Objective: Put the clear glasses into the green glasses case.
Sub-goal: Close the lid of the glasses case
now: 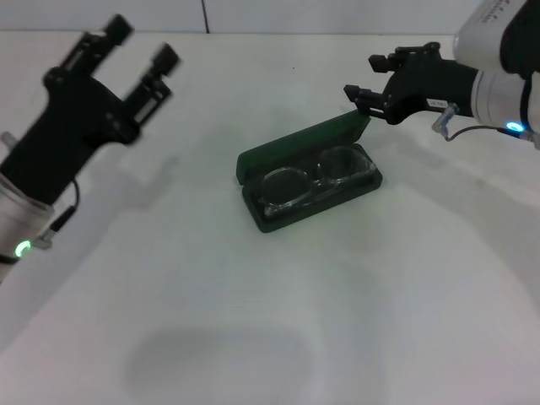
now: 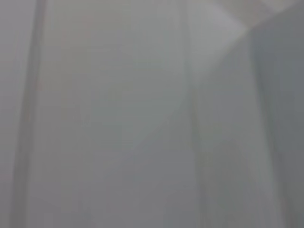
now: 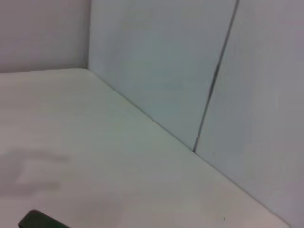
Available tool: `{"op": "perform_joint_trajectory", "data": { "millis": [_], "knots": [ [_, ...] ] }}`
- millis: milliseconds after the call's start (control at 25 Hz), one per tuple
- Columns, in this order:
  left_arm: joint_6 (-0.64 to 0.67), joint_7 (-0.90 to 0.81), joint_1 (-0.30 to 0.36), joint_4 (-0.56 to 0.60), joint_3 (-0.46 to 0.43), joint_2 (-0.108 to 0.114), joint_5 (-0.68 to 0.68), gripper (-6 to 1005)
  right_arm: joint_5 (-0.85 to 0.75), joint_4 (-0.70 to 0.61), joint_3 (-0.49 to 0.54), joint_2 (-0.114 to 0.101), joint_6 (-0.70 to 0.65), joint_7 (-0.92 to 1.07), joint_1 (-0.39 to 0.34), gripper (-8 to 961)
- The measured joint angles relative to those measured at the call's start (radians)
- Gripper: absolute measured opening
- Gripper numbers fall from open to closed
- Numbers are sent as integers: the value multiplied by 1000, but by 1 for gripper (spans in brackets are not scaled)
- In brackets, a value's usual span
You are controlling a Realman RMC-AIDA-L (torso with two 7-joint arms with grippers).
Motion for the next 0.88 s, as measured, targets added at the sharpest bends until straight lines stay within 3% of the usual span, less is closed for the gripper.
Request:
{"op": "perform_joint_trajectory", "data": {
  "millis": [120,280,480,520,560,680,800,880],
  "knots": [
    [-48,3,-10,-63,0,-7,-160,655,72,-3,13,-1,-18,-61,-28,515],
    [-59,18,-12,-126,0,-9,-290,655,287,31,77,-3,-168,-283,-76,514],
    [-71,72,-46,-138,9,-14,-289,654,453,227,293,-4,-393,-492,-84,515],
    [-83,77,-58,-140,10,-14,-283,607,453,227,293,-4,-393,-492,-84,515],
    [-101,74,-70,-142,11,-14,-278,561,463,326,412,-5,-510,-539,-60,515],
    [-163,49,-98,-145,12,-11,-268,421,473,415,522,-2,-620,-642,-48,514],
    [-292,-48,-129,-125,16,-2,-250,437,507,517,573,-2,-719,-829,-53,514],
    [-434,-178,-161,-77,34,13,-170,448,521,588,577,-5,-764,-959,-54,514]
  ]
}}
